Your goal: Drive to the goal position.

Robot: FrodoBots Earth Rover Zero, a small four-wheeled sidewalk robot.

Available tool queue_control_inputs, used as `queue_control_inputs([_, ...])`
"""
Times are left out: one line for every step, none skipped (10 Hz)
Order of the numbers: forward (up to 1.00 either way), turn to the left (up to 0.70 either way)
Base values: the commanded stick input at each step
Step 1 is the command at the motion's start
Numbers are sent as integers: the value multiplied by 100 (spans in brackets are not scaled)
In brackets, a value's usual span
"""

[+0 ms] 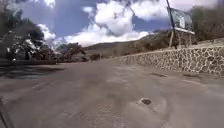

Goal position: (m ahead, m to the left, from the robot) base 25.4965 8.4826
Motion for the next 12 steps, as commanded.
queue_control_inputs([70, 0])
queue_control_inputs([70, 0])
queue_control_inputs([70, 0])
queue_control_inputs([70, 0])
queue_control_inputs([70, 0])
queue_control_inputs([70, 0])
queue_control_inputs([70, 0])
queue_control_inputs([70, 0])
queue_control_inputs([70, 0])
queue_control_inputs([70, 0])
queue_control_inputs([70, 0])
queue_control_inputs([70, 0])
